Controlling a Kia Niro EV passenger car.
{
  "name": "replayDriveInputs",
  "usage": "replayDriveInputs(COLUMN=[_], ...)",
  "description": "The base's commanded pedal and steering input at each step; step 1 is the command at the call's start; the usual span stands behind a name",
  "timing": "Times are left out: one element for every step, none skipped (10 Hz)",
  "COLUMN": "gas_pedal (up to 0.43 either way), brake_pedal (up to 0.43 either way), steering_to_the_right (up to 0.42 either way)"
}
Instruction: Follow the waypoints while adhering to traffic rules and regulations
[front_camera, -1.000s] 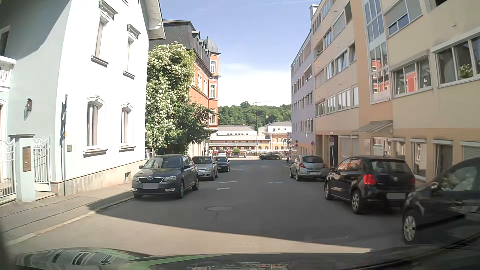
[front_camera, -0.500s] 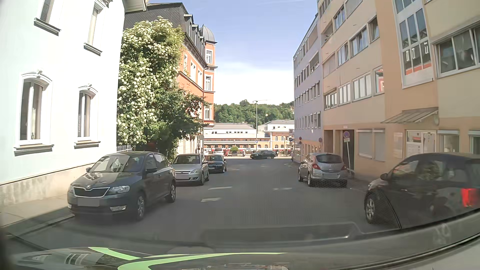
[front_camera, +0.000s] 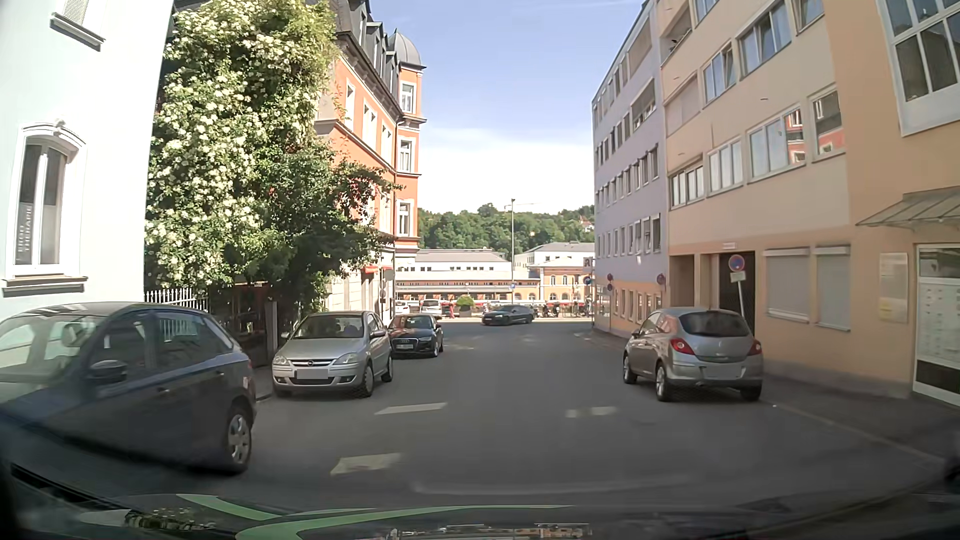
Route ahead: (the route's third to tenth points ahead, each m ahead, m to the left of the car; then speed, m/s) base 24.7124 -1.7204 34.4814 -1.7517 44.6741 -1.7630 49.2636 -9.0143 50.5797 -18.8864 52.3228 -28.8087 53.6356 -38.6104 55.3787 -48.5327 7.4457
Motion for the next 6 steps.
replayDriveInputs(gas_pedal=[0.000, 0.000, 0.000, 0.000, 0.000, 0.000], brake_pedal=[0.152, 0.152, 0.159, 0.165, 0.165, 0.165], steering_to_the_right=[0.004, 0.004, 0.004, 0.004, 0.004, 0.004])
